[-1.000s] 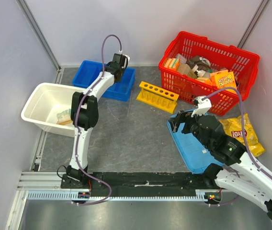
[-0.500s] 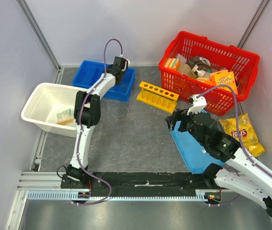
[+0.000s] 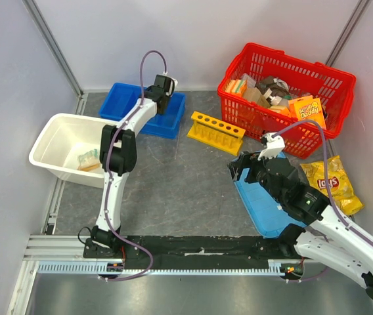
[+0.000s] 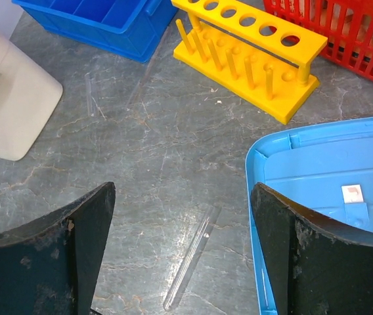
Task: Organize the chemistry lab equipment
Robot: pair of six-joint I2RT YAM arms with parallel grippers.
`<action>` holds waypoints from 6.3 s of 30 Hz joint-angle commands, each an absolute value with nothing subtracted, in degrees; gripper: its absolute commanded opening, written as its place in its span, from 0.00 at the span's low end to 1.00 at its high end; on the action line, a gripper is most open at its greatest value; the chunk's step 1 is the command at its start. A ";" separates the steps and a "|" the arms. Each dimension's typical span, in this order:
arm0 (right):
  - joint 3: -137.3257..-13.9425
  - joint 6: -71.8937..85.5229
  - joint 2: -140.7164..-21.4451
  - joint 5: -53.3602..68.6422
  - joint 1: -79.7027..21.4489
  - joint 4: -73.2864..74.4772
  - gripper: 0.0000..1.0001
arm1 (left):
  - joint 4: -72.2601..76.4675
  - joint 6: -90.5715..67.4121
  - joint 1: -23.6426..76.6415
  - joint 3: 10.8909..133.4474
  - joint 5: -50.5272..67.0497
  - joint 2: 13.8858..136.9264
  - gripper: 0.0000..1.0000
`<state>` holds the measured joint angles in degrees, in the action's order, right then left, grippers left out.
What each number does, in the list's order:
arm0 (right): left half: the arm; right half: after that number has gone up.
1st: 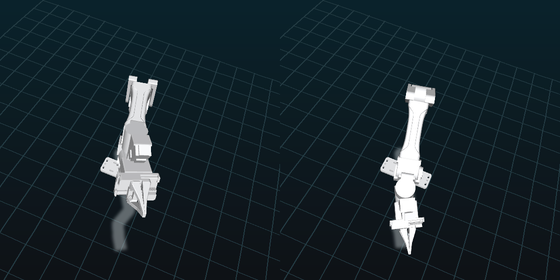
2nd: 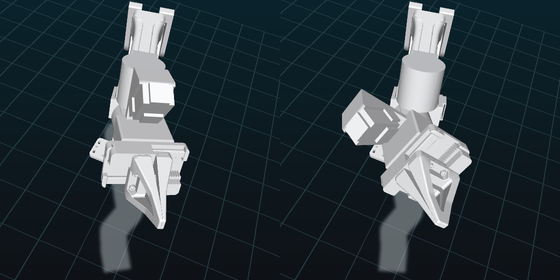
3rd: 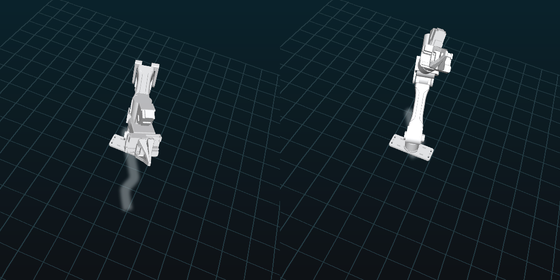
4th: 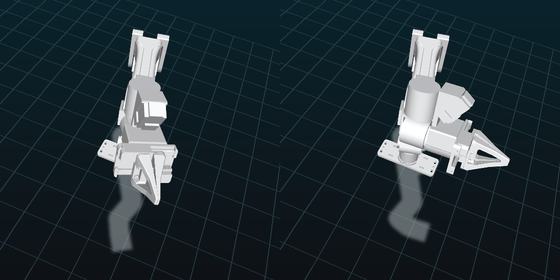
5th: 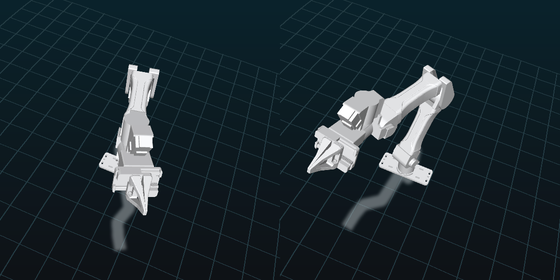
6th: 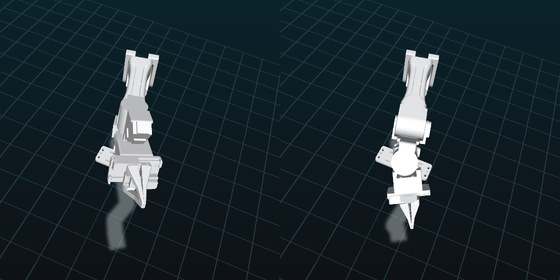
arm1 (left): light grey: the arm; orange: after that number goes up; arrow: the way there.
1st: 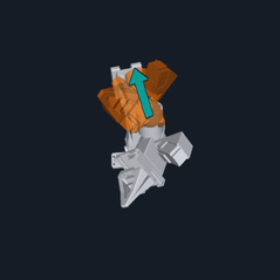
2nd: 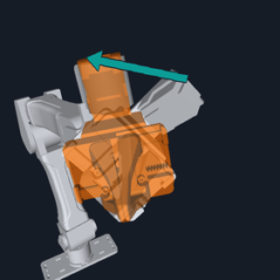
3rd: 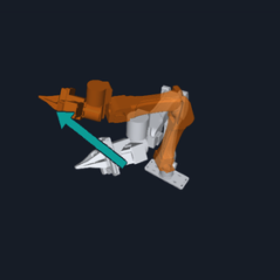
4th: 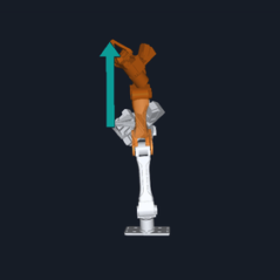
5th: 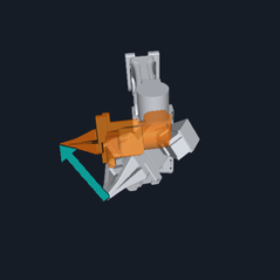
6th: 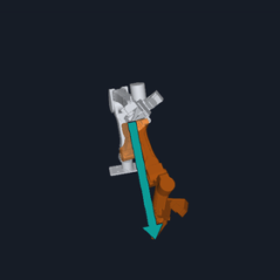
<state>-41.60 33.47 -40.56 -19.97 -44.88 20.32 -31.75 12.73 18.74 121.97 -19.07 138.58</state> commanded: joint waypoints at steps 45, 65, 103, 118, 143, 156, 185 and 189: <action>-43.15 49.40 -81.29 -23.82 -49.92 20.04 0.60 | -14.85 -15.82 20.65 53.17 40.43 58.98 0.45; -44.03 49.39 -86.13 -24.78 -50.36 18.02 0.40 | -17.06 -19.86 21.27 46.59 42.71 58.63 0.45; -49.30 58.18 -91.31 -26.19 -51.24 23.82 0.39 | -5.80 -31.03 26.19 37.35 41.22 63.81 0.43; -52.82 53.53 -90.00 -28.48 -51.24 22.68 0.19 | -6.24 -31.20 26.98 38.23 43.33 66.80 0.42; -50.80 56.60 -65.83 -22.94 -51.33 10.28 0.20 | 11.69 -36.91 41.22 43.86 42.98 79.80 0.55; -53.08 47.65 -63.11 -20.31 -50.19 12.47 0.29 | -1.99 -25.33 41.49 51.05 40.53 80.07 0.22; -82.53 29.18 -72.77 17.23 -40.17 31.64 0.63 | -13.54 -0.09 41.48 54.05 20.92 64.69 0.18; -83.05 29.18 -74.53 15.56 -40.08 31.64 0.53 | -13.54 -0.09 41.57 54.05 20.92 64.86 0.18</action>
<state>-79.75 30.39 -73.78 15.03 -40.27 31.55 -15.79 -2.63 41.34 53.98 22.33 65.49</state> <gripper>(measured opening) 0.572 0.262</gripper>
